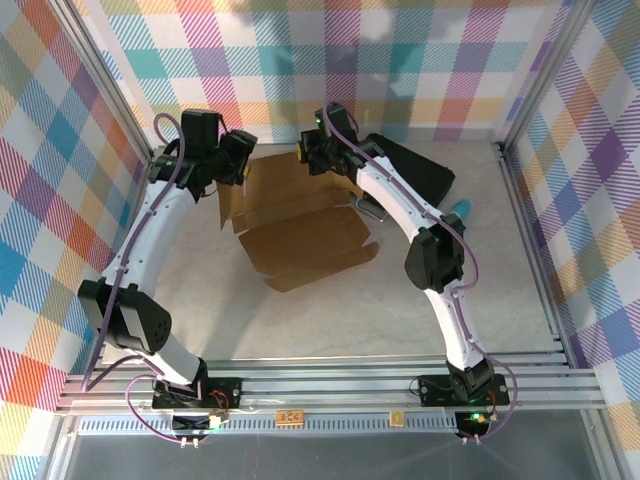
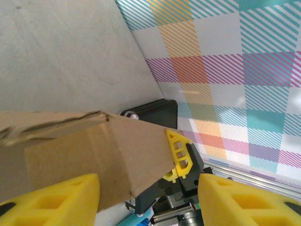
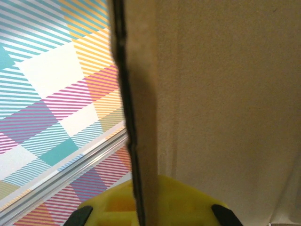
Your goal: Fold the paper box
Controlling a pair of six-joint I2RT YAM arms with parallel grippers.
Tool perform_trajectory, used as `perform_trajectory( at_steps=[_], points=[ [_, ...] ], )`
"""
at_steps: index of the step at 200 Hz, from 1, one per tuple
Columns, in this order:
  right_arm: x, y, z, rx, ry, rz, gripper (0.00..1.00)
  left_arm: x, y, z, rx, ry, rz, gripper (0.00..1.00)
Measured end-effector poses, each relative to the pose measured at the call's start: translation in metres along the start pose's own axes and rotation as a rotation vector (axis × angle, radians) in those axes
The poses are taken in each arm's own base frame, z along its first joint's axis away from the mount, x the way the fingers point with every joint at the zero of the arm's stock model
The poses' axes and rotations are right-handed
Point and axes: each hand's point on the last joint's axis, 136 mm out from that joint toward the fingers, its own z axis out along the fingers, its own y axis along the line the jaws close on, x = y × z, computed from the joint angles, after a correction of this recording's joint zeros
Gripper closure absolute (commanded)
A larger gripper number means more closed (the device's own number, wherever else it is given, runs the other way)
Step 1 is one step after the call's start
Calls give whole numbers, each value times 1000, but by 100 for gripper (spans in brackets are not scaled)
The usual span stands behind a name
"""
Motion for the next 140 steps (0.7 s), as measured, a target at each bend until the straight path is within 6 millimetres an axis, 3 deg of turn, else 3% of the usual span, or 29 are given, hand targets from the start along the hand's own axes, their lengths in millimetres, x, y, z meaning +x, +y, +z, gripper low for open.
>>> perform_trajectory(
  at_steps=[25, 54, 79, 82, 96, 104, 124, 140],
  points=[
    [-1, -4, 0, 10, -3, 1, 100, 3, 1, 12, 12, 27, -5, 53],
    [-4, -3, 0, 5, -16, 3, 100, 4, 5, 22, 12, 34, -27, 100],
    [-8, -2, 0, 1, -32, 5, 100, 2, 7, 25, 12, 36, -31, 100],
    [-8, -2, -1, 1, -32, 5, 100, 2, 7, 24, 13, 35, -28, 96],
    [-7, -2, -2, 2, -33, 4, 100, 0, 7, 23, 15, 31, -10, 53],
    [-6, -5, -5, 13, -36, 3, 100, -2, 8, 20, 16, 26, 2, 42],
    [-4, -9, -18, 41, -57, -2, 100, -14, 9, 1, 23, -14, 75, 40],
    [-6, -9, -36, 47, -91, -4, 100, -20, 7, -32, 36, -64, 173, 47]
  ],
)
